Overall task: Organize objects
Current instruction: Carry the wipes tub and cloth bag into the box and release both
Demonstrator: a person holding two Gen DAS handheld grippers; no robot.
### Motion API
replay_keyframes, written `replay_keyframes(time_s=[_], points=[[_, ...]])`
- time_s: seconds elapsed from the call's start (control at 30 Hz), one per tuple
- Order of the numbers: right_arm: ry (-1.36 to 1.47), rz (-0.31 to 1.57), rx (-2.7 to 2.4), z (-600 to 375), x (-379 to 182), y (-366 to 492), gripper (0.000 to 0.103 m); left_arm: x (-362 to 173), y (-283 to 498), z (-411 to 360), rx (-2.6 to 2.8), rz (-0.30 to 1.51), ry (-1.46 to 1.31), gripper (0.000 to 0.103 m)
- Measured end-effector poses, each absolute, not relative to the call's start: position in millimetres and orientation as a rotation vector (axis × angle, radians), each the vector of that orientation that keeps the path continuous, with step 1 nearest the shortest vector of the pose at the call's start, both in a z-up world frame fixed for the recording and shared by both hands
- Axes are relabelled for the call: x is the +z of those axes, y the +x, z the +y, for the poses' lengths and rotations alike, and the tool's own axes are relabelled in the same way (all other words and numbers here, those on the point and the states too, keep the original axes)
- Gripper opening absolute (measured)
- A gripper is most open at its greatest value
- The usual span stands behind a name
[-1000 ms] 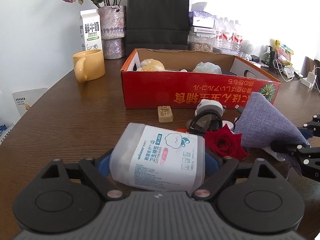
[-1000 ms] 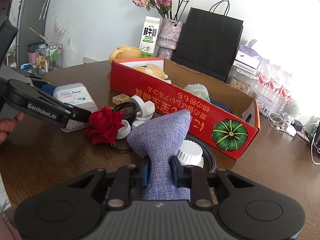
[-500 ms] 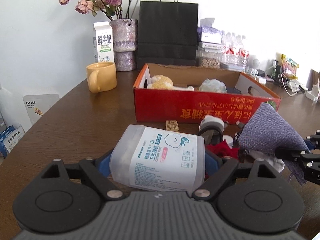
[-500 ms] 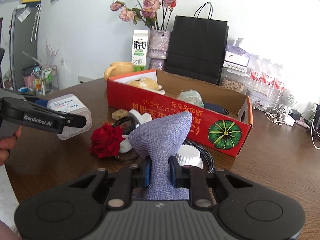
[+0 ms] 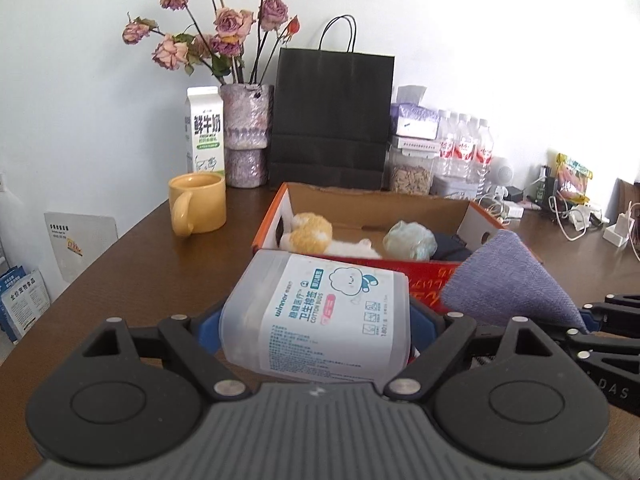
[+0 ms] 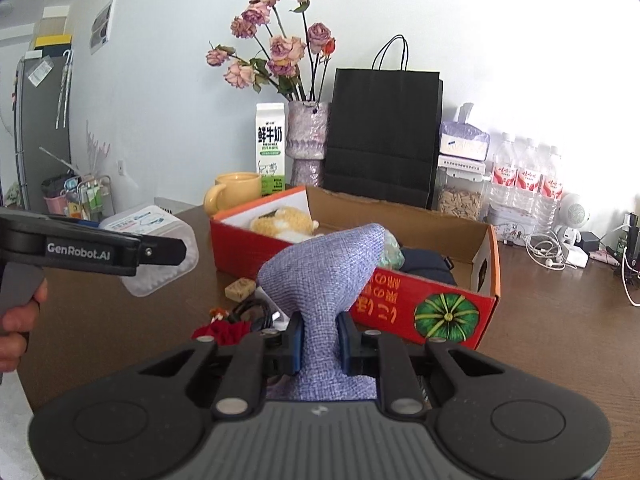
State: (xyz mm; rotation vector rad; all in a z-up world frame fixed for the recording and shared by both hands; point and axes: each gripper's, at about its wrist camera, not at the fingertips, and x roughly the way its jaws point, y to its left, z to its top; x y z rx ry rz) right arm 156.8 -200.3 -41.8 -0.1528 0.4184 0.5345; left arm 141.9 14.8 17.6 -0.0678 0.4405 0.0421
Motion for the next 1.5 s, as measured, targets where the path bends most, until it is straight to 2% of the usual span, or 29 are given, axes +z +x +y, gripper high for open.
replay_keyframes(time_s=[0.7,1.1,1.37,1.43,1.47,1.5], points=[[-0.066,0.350,0.481,-188,-7,274,0.016,47,256,-9,0.039,0.365,-0.090,0.088],[-0.056,0.401,0.475,-181,-25,354,0.016,33,333,-10,0.043,0.408,-0.095,0.088],[-0.065,0.458,0.458,-186,-45,377,0.016,19,360,-1,0.054,0.443,-0.075,0.088],[-0.071,0.466,0.451,-185,-48,379,0.021,17,361,0,0.048,0.448,-0.071,0.089],[-0.078,0.475,0.441,-185,-50,380,0.032,15,362,0,0.045,0.454,-0.072,0.089],[-0.083,0.486,0.428,-185,-52,381,0.046,14,362,0,0.046,0.454,-0.077,0.094]])
